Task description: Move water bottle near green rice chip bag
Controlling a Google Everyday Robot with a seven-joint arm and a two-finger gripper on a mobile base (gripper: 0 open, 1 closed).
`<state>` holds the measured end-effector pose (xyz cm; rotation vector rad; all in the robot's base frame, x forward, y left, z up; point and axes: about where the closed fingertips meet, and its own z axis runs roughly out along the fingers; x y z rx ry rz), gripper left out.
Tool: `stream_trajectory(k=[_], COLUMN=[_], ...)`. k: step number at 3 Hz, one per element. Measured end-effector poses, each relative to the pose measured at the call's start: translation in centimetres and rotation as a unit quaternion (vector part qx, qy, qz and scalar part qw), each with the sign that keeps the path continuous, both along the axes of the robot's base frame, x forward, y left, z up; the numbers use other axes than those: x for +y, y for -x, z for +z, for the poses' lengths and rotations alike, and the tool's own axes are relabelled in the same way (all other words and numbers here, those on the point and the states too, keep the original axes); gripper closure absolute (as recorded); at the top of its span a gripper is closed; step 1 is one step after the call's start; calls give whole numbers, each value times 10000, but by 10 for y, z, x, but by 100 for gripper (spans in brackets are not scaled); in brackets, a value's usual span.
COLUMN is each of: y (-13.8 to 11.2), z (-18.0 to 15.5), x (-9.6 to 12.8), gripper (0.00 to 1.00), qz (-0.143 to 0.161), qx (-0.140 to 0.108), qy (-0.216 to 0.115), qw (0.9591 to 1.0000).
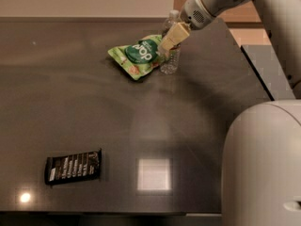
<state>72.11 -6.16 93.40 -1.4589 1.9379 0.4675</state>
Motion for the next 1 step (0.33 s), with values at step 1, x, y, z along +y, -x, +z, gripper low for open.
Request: stream_trajectory(k=[1], y=[0], z=[0], x=[0], gripper=[0], qz=[1], qx=[1], qy=[0], qw=[10000])
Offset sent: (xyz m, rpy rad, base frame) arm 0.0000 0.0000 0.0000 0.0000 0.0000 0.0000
